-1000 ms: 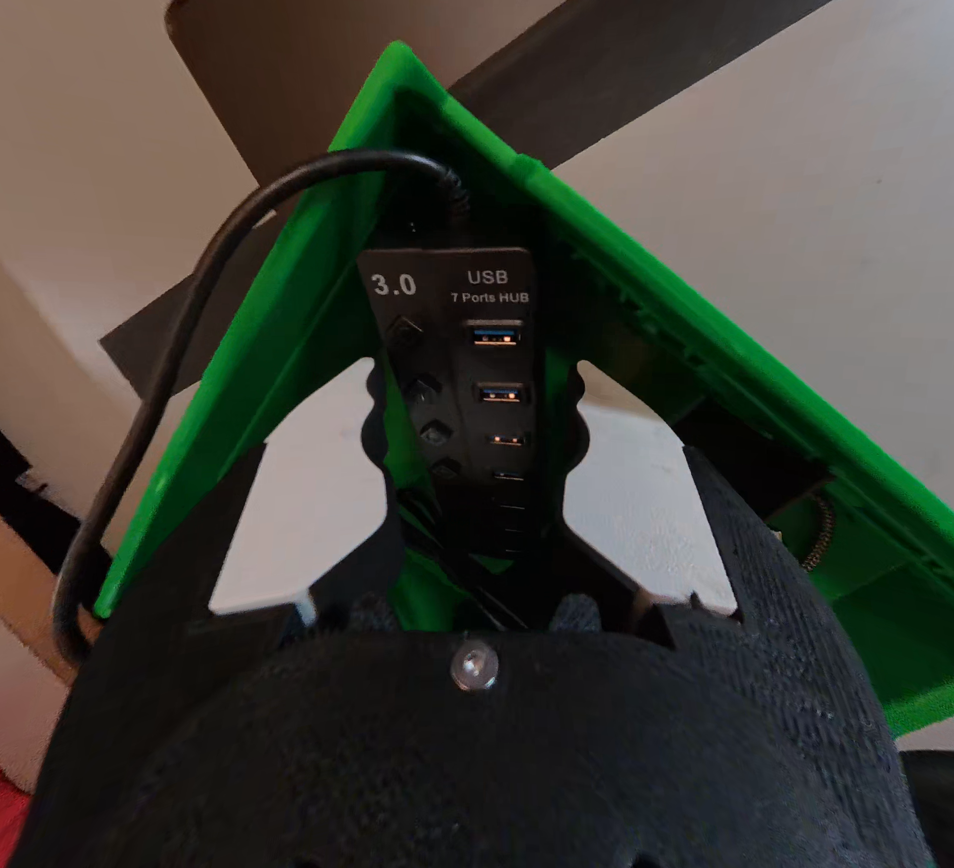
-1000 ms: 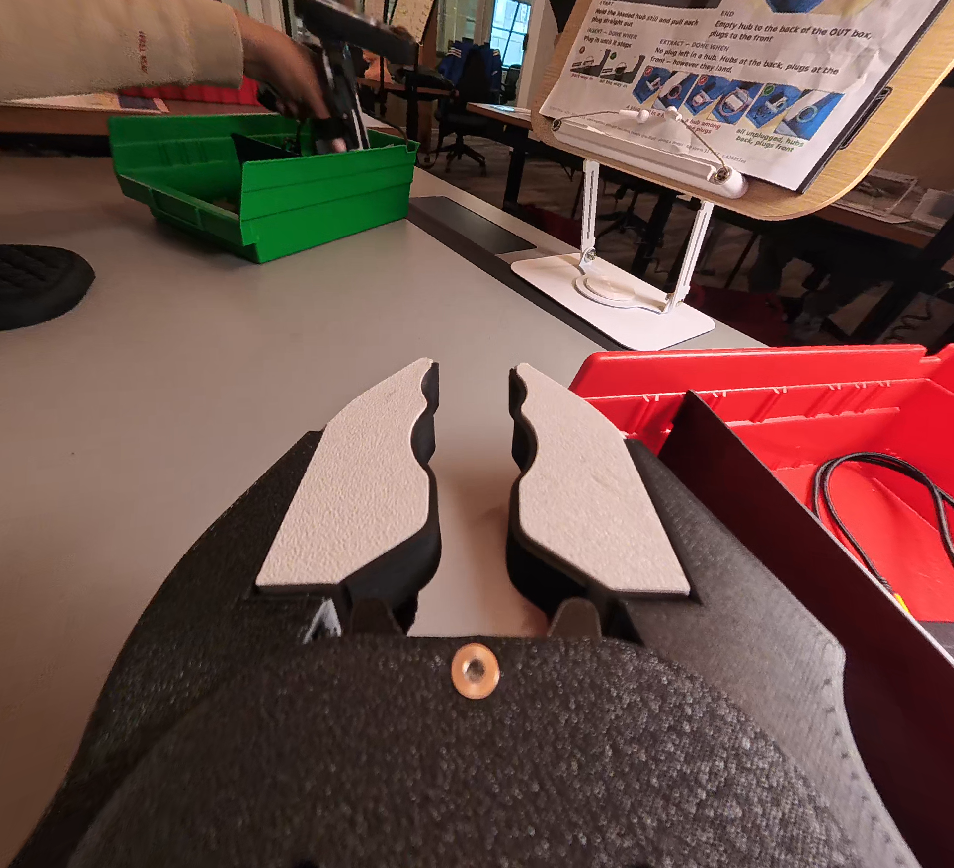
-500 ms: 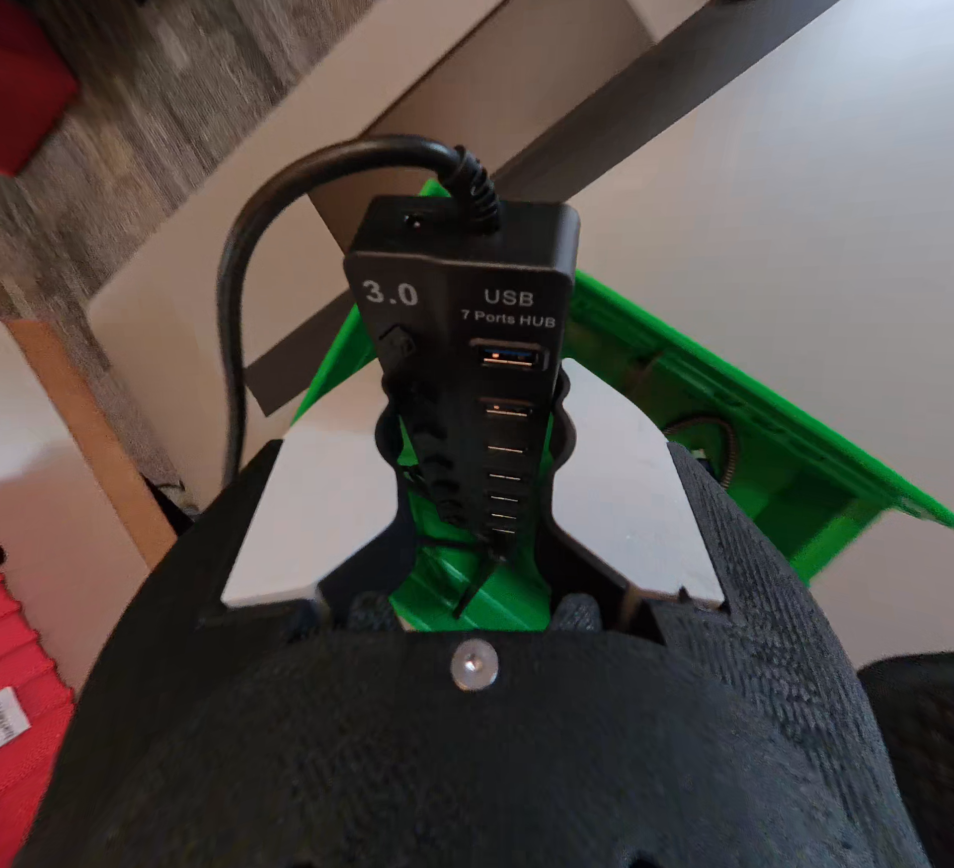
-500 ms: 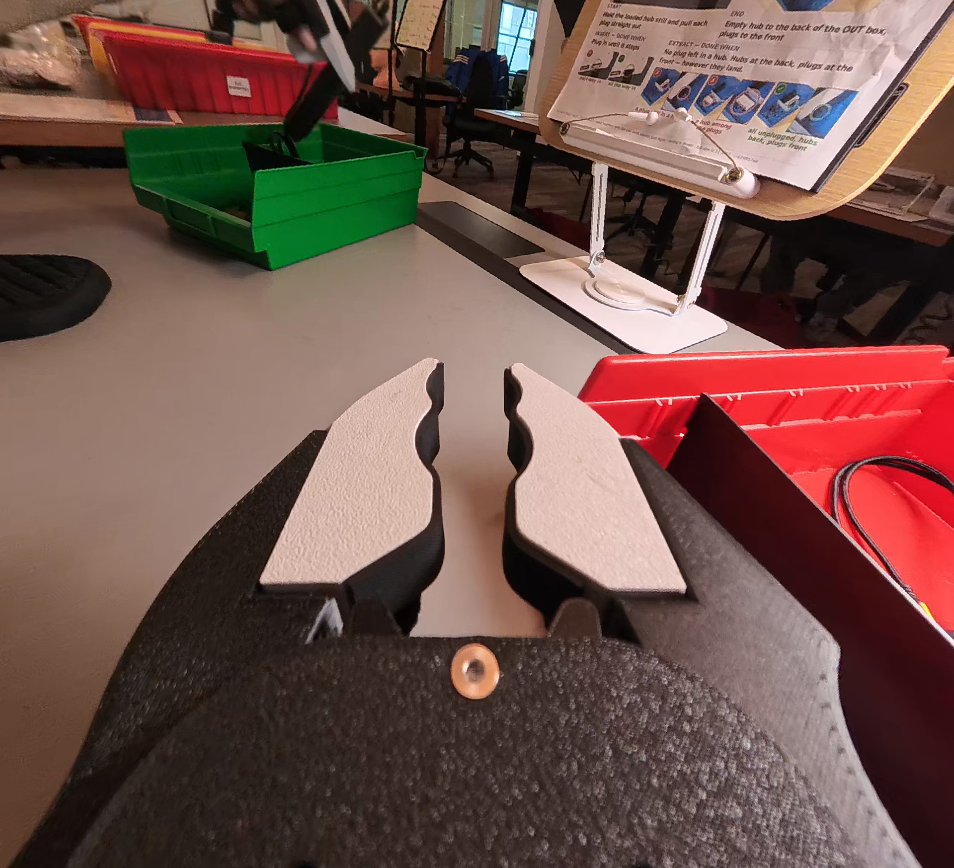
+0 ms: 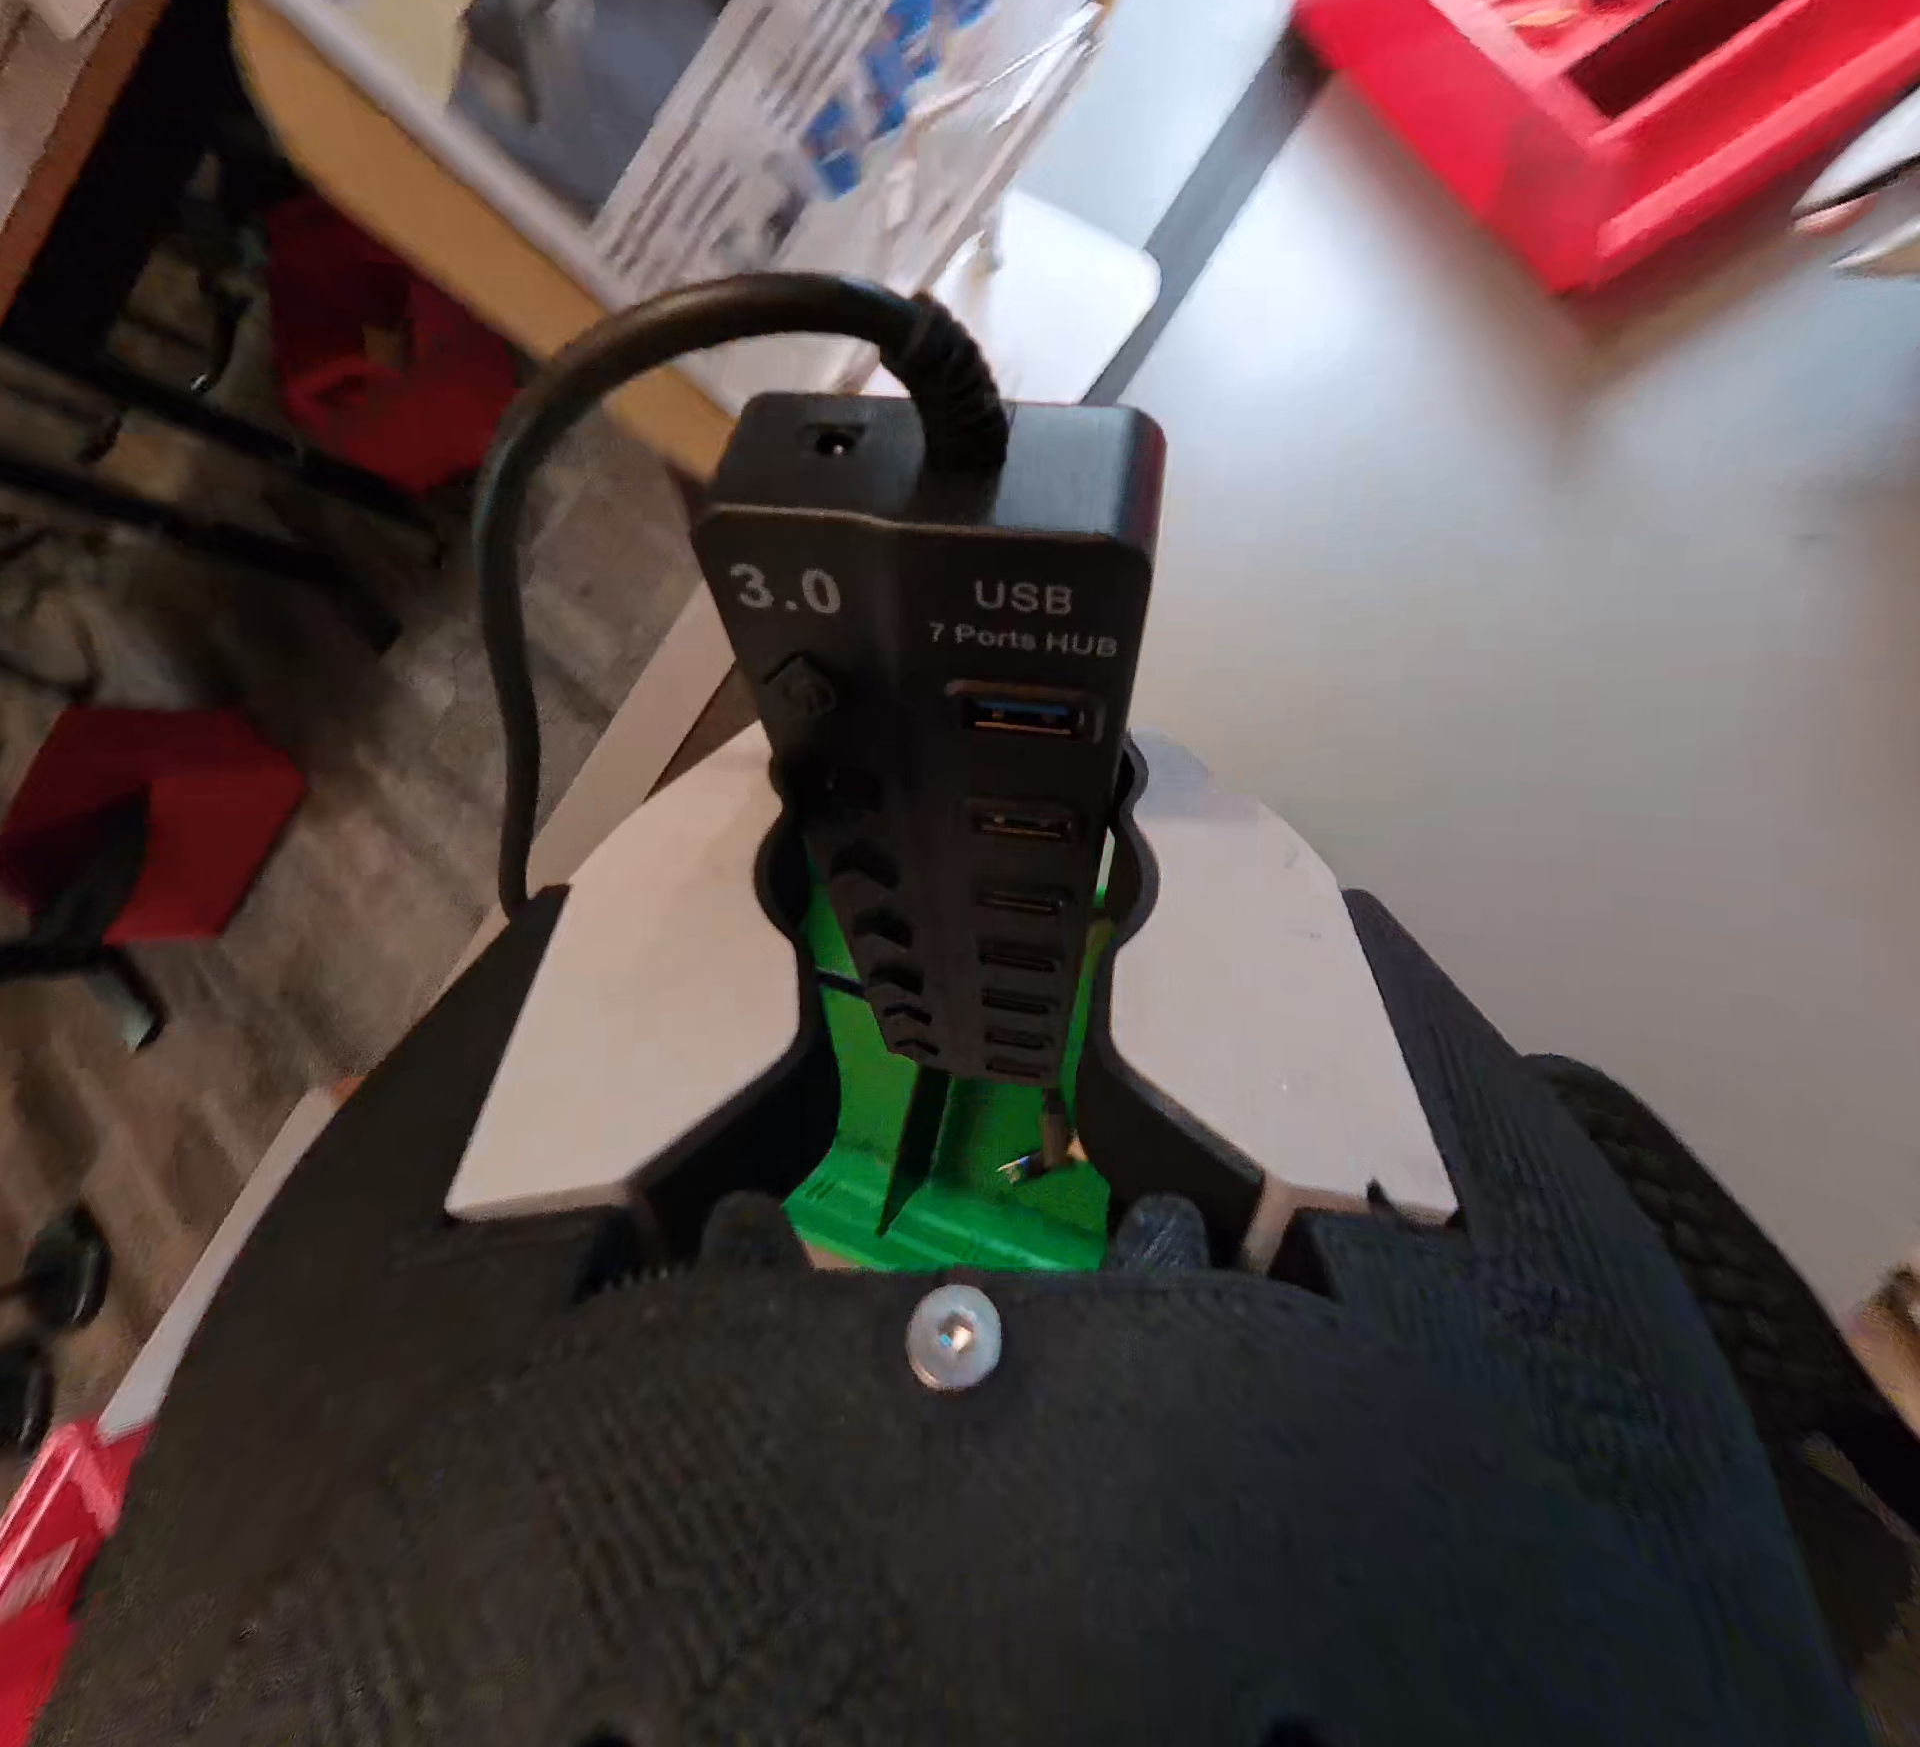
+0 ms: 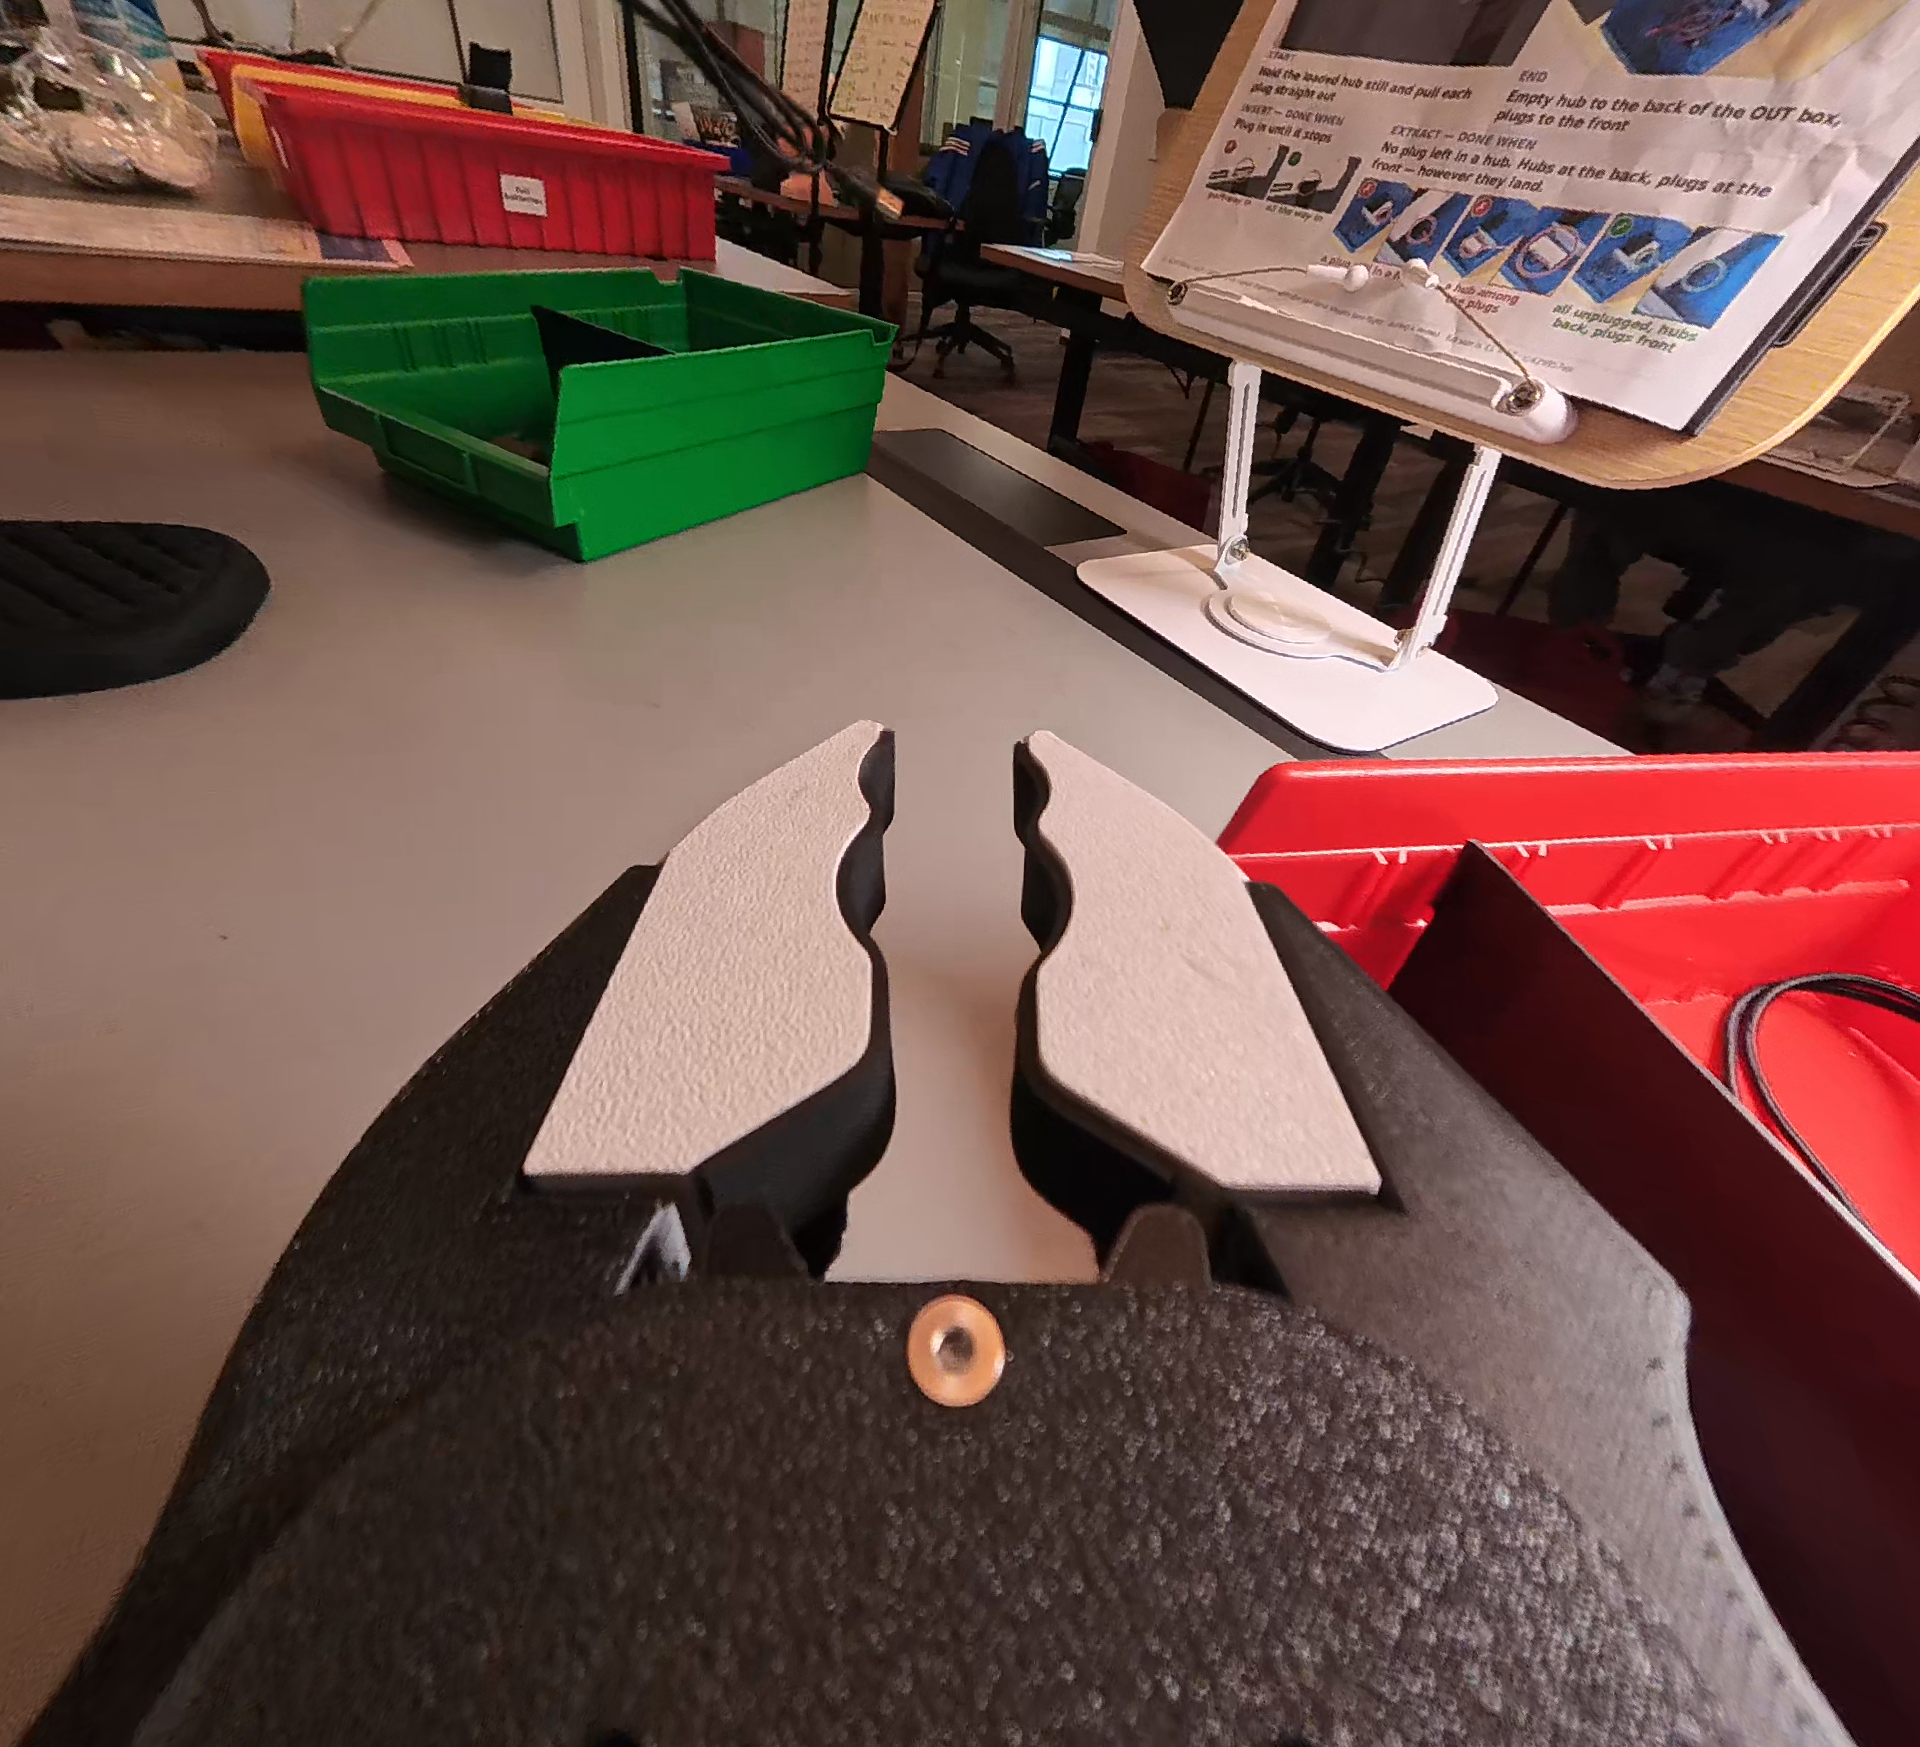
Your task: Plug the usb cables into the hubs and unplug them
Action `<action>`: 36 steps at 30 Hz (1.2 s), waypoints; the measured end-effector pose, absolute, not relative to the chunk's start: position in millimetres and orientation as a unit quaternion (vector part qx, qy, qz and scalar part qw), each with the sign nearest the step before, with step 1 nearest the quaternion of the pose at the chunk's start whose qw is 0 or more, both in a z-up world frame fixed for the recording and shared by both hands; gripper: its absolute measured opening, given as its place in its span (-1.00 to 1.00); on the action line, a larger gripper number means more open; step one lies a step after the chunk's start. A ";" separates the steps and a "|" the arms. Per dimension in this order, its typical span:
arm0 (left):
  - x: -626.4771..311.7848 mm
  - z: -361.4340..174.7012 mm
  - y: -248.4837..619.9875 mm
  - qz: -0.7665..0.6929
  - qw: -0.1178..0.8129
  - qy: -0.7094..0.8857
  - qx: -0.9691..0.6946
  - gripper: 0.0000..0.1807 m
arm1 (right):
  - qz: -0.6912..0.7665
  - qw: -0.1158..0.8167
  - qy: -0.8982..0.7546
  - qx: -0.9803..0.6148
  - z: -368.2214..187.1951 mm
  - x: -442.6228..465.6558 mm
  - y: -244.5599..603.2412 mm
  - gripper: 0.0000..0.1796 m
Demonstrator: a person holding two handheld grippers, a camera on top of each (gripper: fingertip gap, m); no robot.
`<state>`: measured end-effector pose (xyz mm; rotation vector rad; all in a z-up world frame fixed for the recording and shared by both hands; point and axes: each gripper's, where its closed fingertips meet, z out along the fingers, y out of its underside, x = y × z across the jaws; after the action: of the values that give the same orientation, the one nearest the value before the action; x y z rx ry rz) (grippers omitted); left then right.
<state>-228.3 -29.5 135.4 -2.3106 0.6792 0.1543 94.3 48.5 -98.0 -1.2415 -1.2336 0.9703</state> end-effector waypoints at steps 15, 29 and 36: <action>37.9 19.0 -102.3 -0.191 0.254 0.528 -0.788 -0.38 | 0.377 0.473 -0.681 -0.412 -125.3 53.1 -47.8 -0.34; 3.1 -22.1 -58.4 -0.095 0.373 0.443 -0.809 -0.38 | 0.532 0.341 -0.669 -0.391 -119.3 53.0 -97.1 -0.89; 13.5 -82.4 -67.8 -0.201 0.387 0.393 -0.809 -0.39 | 0.491 0.348 -0.695 -0.393 -137.7 41.6 -106.1 -0.88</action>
<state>13.5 -67.8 -82.4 -2.0599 1.0010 -0.5113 41.6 -106.1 -137.7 -1.0204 -1.8033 1.2724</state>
